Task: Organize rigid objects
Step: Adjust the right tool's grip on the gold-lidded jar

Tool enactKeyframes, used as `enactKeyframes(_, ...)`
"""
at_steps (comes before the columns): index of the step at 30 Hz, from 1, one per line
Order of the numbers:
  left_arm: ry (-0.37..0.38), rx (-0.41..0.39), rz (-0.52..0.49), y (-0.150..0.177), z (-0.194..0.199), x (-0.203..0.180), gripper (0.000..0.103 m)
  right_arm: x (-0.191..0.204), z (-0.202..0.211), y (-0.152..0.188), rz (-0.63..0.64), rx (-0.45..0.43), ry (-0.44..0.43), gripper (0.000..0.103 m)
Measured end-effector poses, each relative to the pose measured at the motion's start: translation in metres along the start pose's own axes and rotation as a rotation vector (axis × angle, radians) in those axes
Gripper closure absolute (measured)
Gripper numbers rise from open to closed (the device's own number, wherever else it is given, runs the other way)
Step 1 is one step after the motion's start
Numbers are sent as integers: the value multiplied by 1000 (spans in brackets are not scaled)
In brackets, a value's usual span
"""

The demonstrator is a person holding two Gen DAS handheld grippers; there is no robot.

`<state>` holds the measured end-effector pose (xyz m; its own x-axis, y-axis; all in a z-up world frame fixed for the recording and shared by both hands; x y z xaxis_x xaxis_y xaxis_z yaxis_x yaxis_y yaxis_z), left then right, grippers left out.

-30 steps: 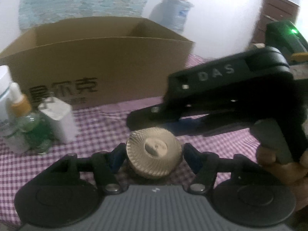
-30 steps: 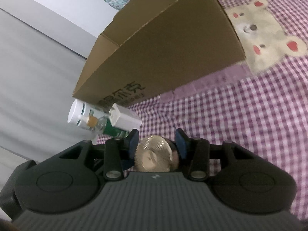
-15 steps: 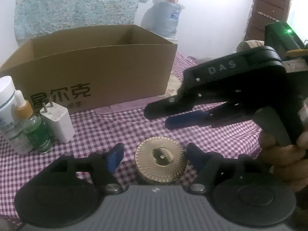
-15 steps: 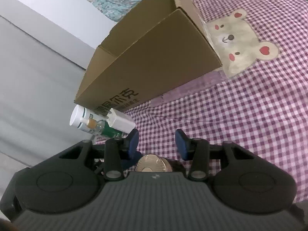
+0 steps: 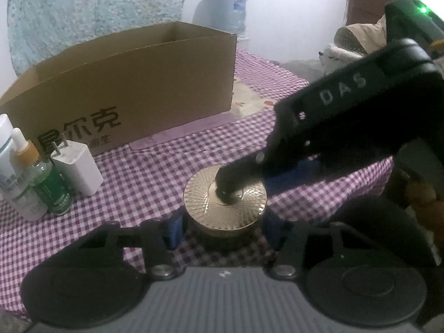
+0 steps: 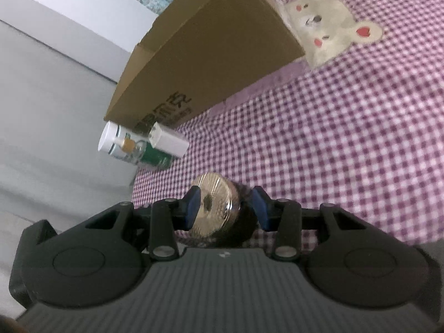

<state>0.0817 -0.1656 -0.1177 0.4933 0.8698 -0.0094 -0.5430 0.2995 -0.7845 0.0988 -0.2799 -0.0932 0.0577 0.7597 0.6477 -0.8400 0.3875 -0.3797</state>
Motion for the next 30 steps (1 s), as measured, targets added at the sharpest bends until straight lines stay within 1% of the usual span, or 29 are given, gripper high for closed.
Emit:
enactKeyframes(3, -8, -2, 4, -2, -2, 2, 46, 0, -3, 1, 1, -5, -2, 62)
enactKeyframes(10, -28, -4, 28, -14, -13, 13, 46, -1, -16, -14, -16, -45, 1, 63)
enactKeyframes(12, -20, 10, 40, -17, -16, 16, 46, -1, -18, -17, -27, -51, -2, 63)
enactKeyframes(14, -9, 24, 57, -18, -19, 18, 43, -2, -18, -20, -32, -57, -11, 63)
enactKeyframes(18, -11, 31, 61, -21, -26, 19, 43, -5, -21, -20, -37, -56, -5, 62)
enactKeyframes(21, -13, 29, 54, -23, -31, 18, 44, -8, -24, -20, -54, -56, -21, 62)
enactKeyframes(24, -32, 30, 41, -25, -34, 15, 45, -8, -24, -21, -50, -59, -22, 62)
enactKeyframes(30, -33, 39, 68, -27, -32, 13, 46, -1, -23, -19, -11, -49, -16, 62)
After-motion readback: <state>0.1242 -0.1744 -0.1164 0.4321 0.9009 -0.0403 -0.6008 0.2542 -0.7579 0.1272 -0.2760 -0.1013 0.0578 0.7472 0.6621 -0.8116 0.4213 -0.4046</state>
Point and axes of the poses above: each gripper's, at about its wrist camera, not at the fingertips, and z roughly against the way its jaws point, x to its left, y to its underside, the point moved 5 cm from there along -z, roughly the way its jaws point, and after that the axes turned 7 degrees about -x, right-handed, at the moved point
